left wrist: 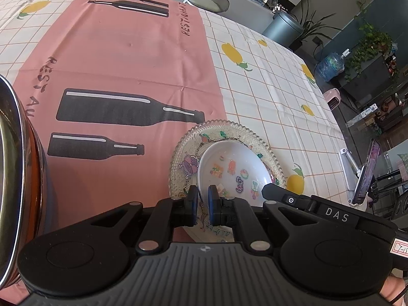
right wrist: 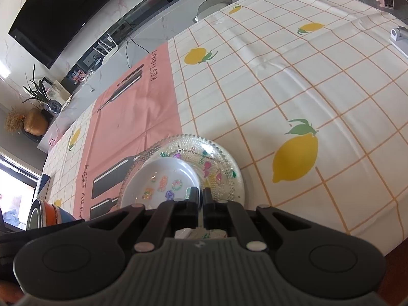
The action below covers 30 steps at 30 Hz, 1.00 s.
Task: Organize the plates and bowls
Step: 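Open both tools and release the white bowl on the glass plate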
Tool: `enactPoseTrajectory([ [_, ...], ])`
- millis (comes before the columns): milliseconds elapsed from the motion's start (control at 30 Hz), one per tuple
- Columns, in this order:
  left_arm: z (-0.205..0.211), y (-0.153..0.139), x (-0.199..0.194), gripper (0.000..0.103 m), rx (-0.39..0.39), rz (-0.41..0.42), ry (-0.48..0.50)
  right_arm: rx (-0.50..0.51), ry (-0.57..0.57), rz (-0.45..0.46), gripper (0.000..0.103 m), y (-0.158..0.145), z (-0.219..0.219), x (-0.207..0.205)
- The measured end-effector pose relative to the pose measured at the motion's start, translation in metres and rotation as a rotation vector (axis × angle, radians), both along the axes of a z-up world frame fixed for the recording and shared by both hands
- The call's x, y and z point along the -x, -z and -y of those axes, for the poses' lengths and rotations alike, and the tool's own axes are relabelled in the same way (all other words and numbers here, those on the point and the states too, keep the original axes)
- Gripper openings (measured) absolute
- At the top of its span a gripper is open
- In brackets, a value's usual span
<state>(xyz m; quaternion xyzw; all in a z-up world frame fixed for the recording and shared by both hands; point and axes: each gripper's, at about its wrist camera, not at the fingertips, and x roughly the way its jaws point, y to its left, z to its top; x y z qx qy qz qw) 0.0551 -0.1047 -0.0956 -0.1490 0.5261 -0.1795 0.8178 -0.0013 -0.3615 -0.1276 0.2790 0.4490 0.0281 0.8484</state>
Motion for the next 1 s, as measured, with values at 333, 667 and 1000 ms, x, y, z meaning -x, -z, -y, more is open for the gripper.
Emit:
enactPoseTrajectory([
  [333,-0.001,-0.005,0.001,0.025,-0.008,0.01,-0.021,0.016,0.0,0.013,0.01,-0.003,0.0,0.002],
  [667,-0.001,-0.024,0.008,0.045,-0.041,0.063,-0.028,0.058,-0.009,0.06,0.033,-0.022,-0.005,0.006],
  [1000,-0.014,-0.07,0.028,0.063,0.002,0.179,0.018,0.107,-0.028,0.136,0.055,-0.057,-0.022,0.016],
])
